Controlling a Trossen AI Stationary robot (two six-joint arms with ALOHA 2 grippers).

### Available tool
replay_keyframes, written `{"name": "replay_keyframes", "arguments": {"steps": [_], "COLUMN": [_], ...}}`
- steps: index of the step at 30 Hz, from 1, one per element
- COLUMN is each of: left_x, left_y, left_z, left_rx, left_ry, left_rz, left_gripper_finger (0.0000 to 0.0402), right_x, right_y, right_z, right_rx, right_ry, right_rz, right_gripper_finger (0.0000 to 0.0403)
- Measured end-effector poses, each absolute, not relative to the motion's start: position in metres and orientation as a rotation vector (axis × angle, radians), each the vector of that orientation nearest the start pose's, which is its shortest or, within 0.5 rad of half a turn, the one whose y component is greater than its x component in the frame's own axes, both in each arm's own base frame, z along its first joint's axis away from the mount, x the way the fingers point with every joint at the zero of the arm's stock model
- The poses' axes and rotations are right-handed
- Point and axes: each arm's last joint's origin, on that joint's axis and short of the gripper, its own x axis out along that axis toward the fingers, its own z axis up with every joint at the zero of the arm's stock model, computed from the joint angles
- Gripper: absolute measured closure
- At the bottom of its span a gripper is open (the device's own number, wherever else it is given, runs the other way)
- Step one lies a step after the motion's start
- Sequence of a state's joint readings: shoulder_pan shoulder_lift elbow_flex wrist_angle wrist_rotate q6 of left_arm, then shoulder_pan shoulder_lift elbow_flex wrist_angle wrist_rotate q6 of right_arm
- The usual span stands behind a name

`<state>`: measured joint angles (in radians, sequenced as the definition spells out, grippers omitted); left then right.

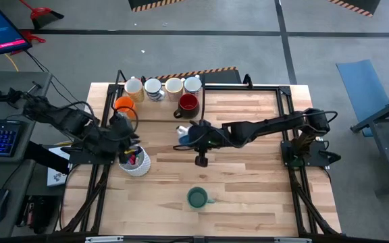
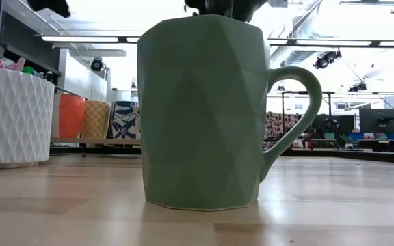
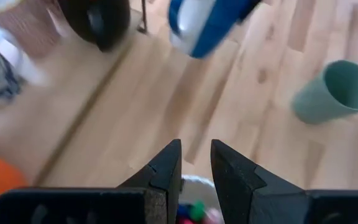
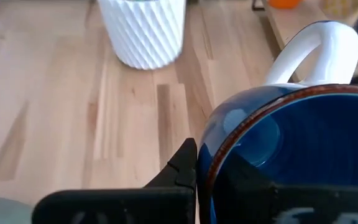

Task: Place coffee mugs
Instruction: Move the blue mug to the center of the table

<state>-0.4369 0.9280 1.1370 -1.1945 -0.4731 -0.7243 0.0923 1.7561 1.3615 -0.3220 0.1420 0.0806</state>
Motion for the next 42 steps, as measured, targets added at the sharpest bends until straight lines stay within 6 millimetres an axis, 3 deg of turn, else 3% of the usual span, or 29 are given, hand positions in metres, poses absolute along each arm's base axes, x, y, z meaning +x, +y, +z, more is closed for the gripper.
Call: {"name": "replay_keyframes", "arguments": {"steps": [5, 11, 16, 25, 34, 42], "left_x": [0.155, 0.169, 0.164, 0.15, 0.141, 0.138], "left_y": [-0.05, -0.053, -0.052, -0.052, -0.053, -0.053], "left_z": [0.341, 0.337, 0.341, 0.349, 0.349, 0.351], "left_rx": [-0.164, -0.116, -0.168, -0.229, -0.213, -0.218], "left_ry": [0.8, 0.81, 0.807, 0.763, 0.782, 0.771], "left_rz": [0.381, 0.352, 0.316, 0.285, 0.261, 0.252], "left_gripper_finger": [0.0326, 0.0326, 0.0326, 0.0326, 0.0326, 0.0326], "right_x": [0.391, 0.401, 0.426, 0.473, 0.493, 0.493], "right_y": [0.037, 0.038, 0.032, 0.015, 0.009, 0.007], "right_z": [0.267, 0.239, 0.228, 0.241, 0.223, 0.217], "right_rx": [0.005, 0.064, 0.068, -0.011, 0.0, 0.012], "right_ry": [0.697, 0.779, 0.87, 1.045, 1.139, 1.173], "right_rz": [-0.016, 0.009, 0.018, 0.003, 0.032, 0.04], "right_gripper_finger": [0.0402, 0.0402, 0.0402, 0.0403, 0.0403, 0.0403]}}
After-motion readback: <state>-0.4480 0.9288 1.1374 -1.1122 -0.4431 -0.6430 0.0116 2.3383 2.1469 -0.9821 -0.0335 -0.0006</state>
